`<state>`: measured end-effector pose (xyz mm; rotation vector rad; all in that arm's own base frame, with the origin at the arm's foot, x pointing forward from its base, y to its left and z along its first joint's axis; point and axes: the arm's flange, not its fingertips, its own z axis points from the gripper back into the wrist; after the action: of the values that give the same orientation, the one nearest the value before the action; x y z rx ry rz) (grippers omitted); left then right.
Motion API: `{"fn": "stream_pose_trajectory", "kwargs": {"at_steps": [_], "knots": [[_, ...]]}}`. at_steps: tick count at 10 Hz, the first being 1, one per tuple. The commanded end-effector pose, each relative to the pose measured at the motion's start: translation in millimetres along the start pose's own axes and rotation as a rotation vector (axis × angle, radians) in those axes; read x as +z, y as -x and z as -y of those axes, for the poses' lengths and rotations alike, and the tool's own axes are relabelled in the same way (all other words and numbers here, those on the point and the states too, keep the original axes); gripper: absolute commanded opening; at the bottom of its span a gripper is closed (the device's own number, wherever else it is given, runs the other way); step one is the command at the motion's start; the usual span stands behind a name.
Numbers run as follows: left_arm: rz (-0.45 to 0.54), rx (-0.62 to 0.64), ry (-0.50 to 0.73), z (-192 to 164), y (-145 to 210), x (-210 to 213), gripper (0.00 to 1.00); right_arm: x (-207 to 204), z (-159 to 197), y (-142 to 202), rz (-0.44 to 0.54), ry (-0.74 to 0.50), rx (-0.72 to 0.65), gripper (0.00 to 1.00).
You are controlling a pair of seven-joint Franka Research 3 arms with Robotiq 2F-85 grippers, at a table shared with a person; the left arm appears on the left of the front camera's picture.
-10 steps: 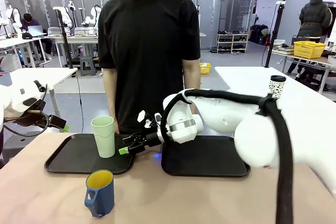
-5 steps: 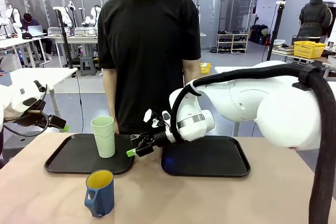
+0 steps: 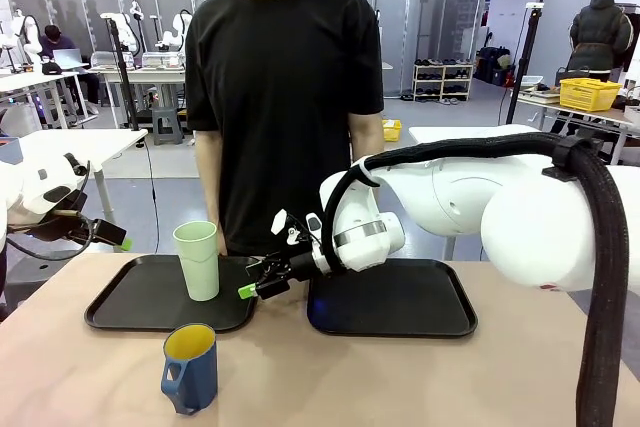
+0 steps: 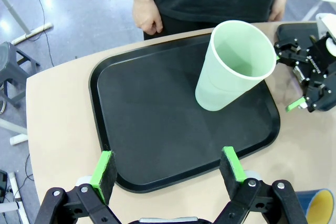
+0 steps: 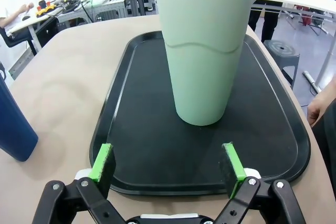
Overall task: Sort and store the cups by type.
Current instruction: Pick up the Handle plastic cup and place it into the empty Flat Tray.
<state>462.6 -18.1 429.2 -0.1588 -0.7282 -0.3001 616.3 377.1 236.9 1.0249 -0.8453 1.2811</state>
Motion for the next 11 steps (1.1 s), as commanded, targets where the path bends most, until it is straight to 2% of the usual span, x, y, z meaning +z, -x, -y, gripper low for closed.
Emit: {"fn": "stream_pose_trajectory", "kwargs": {"at_steps": [1,6,7,8,11], "knots": [[0.002,-0.007,-0.004,0.3,-0.1,1.8,1.0,0.2,1.0,-2.3,-0.001,-0.004,-0.01,1.0],[0.002,-0.007,-0.004,0.3,-0.1,1.8,1.0,-0.1,0.0,0.0,0.0,0.0,0.0,1.0],[0.002,-0.007,-0.004,0.3,-0.1,1.8,1.0,22.2,-28.4,-18.5,-0.099,0.084,-0.021,1.0],[0.002,-0.007,-0.004,0.3,-0.1,1.8,1.0,45.8,-52.4,-29.1,-0.144,0.145,-0.023,1.0],[0.002,-0.007,-0.004,0.3,-0.1,1.8,1.0,111.5,-137.3,-53.1,-0.17,0.228,-0.007,1.0]]}}
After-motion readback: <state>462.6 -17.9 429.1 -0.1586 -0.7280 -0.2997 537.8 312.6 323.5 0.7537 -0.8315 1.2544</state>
